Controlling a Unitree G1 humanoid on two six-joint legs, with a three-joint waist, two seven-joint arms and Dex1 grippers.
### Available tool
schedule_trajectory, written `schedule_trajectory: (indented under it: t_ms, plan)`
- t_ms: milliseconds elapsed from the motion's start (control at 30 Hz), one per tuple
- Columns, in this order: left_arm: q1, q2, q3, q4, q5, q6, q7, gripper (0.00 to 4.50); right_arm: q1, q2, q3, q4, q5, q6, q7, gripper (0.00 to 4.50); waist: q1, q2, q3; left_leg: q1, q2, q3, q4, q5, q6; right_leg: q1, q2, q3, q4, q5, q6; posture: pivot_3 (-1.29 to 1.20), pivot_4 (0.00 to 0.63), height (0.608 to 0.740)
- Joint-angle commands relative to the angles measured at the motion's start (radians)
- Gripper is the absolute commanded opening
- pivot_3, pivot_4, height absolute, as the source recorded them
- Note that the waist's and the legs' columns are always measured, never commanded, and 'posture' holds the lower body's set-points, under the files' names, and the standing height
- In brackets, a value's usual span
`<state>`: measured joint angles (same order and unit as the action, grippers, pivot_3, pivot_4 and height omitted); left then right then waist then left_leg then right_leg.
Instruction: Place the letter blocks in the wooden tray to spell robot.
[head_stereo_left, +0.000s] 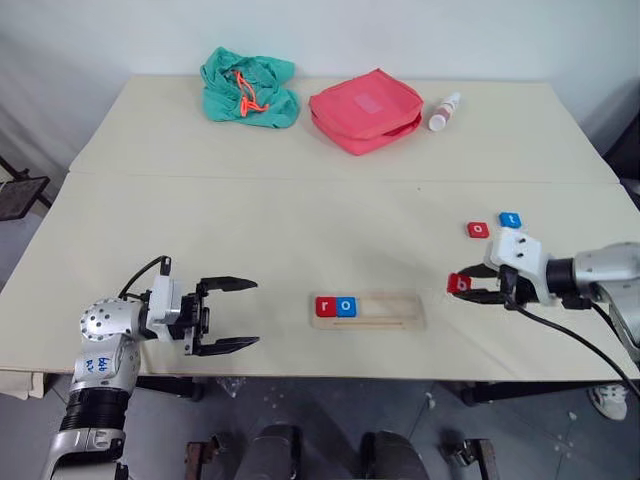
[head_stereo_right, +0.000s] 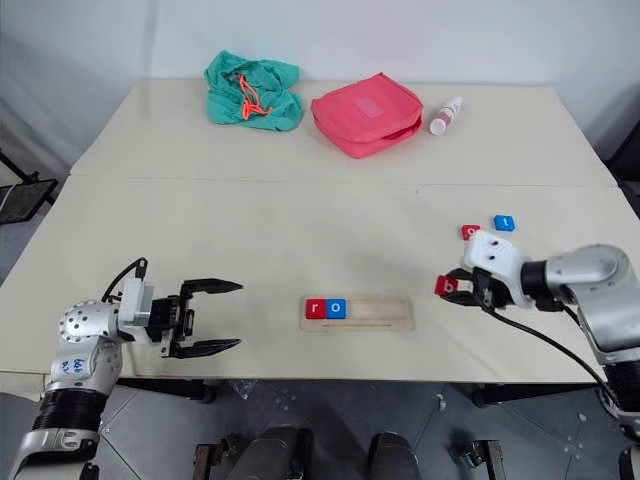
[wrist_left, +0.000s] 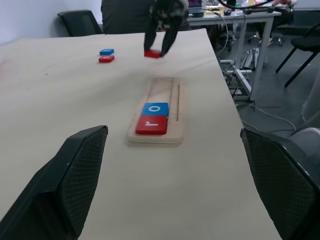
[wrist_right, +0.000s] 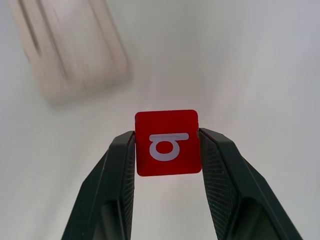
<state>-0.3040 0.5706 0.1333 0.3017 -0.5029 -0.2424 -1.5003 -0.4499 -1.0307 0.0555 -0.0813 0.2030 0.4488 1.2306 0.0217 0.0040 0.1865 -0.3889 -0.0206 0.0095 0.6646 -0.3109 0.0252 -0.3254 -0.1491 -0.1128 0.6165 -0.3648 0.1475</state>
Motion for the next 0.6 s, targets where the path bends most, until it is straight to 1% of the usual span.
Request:
schedule_trajectory:
  t_ms: [33, 100, 200, 433, 600]
  plan:
    - [-0.020, 0.006, -0.015, 0.029, 0.004, -0.030, -0.052, 4.50, -0.058, -0.009, 0.034, -0.097, 0.019, 0.110, 0.011, 1.46, -0.001, 0.000, 0.000, 0.000, 0.000, 0.000, 0.000, 0.000, 0.000, 0.000, 0.000, 0.000, 0.000, 0.000, 0.000, 0.00, 0.150, 0.740]
    - [-0.034, 0.001, -0.026, 0.044, 0.003, -0.036, -0.057, 4.50, -0.094, 0.013, 0.059, -0.135, 0.041, 0.178, 0.013, 1.46, 0.000, 0.000, 0.000, 0.000, 0.000, 0.000, 0.000, 0.000, 0.000, 0.000, 0.000, 0.000, 0.000, 0.000, 0.000, 0.00, 0.150, 0.740]
    - [-0.051, -0.004, -0.044, 0.062, 0.002, -0.046, -0.062, 4.50, -0.149, 0.081, 0.132, -0.194, 0.063, 0.254, 0.007, 1.46, -0.001, 0.000, 0.000, -0.001, 0.000, -0.001, 0.000, 0.000, 0.000, 0.000, 0.000, 0.000, 0.000, 0.000, 0.000, 0.00, 0.150, 0.740]
    - [-0.059, -0.006, -0.073, 0.072, -0.006, -0.051, -0.081, 4.50, -0.225, 0.176, 0.249, -0.182, 0.022, 0.295, -0.027, 1.46, -0.001, 0.000, 0.000, -0.001, -0.001, -0.002, 0.000, 0.000, 0.000, -0.002, 0.000, 0.000, 0.002, 0.000, 0.000, 0.00, 0.150, 0.740]
    - [-0.065, -0.011, -0.085, 0.078, -0.004, -0.061, -0.076, 4.50, -0.236, 0.210, 0.297, -0.191, 0.010, 0.317, -0.045, 1.46, -0.002, 0.000, 0.000, -0.001, -0.001, -0.002, 0.000, 0.000, 0.000, -0.002, 0.000, -0.001, 0.003, 0.000, 0.000, 0.00, 0.150, 0.740]
